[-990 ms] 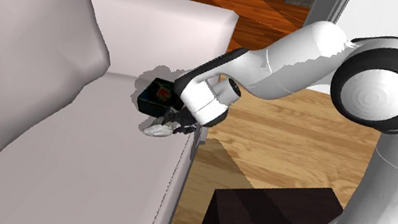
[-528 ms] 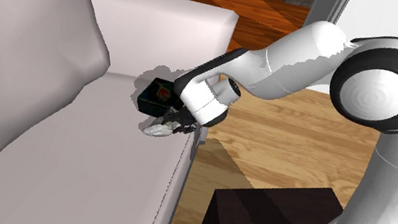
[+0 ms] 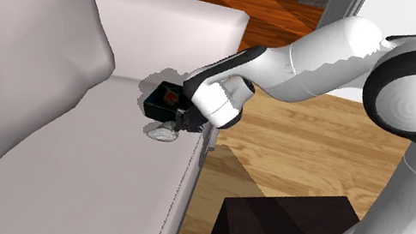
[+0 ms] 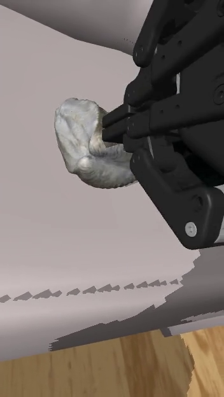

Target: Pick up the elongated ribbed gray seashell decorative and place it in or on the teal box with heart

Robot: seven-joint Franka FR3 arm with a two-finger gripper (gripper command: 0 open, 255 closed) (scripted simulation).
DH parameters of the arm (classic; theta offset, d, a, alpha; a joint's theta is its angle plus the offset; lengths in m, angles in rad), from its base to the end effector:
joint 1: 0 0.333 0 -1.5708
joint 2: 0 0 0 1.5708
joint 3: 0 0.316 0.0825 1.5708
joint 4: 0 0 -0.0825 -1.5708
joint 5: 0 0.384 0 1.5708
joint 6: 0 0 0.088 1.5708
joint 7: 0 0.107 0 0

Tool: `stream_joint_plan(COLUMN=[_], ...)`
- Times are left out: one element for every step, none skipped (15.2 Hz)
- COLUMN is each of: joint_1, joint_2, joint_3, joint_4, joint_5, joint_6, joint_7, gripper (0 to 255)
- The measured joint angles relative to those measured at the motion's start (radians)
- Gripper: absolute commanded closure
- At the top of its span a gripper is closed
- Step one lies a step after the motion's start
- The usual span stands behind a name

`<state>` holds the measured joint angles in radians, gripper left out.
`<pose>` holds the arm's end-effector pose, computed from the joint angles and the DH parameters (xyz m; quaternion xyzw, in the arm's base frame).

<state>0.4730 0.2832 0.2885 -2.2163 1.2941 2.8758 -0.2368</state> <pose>0.4377 0.3406 0.2653 -0.9383 0.1151 -0.0518 0.3220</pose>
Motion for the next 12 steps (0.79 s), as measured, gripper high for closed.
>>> stream_joint_plan(joint_1=[0.0, 0.0, -0.022, -0.061, -0.1, -0.119, -0.126, -0.127, -0.125, -0.123, -0.119, -0.115], joint_2=[0.0, 0.0, 0.017, 0.055, 0.098, 0.128, 0.151, 0.166, 0.181, 0.189, 0.202, 0.214], joint_3=[0.0, 0.0, -0.017, -0.043, -0.063, -0.071, -0.072, -0.071, -0.069, -0.067, -0.063, -0.06], joint_4=[0.0, 0.0, 0.025, 0.077, 0.133, 0.165, 0.185, 0.198, 0.21, 0.215, 0.222, 0.23], joint_5=[0.0, 0.0, -0.032, -0.085, -0.13, -0.15, -0.157, -0.16, -0.16, -0.157, -0.152, -0.149], joint_6=[0.0, 0.0, -0.056, -0.181, -0.317, -0.39, -0.422, -0.436, -0.439, -0.437, -0.431, -0.425], joint_7=[0.001, 0.0, 0.025, 0.061, 0.094, 0.108, 0.113, 0.117, 0.117, 0.116, 0.112, 0.111], gripper=[0, 0, 0, 0, 0, 0, 0, 0, 0, 0, 0, 0])
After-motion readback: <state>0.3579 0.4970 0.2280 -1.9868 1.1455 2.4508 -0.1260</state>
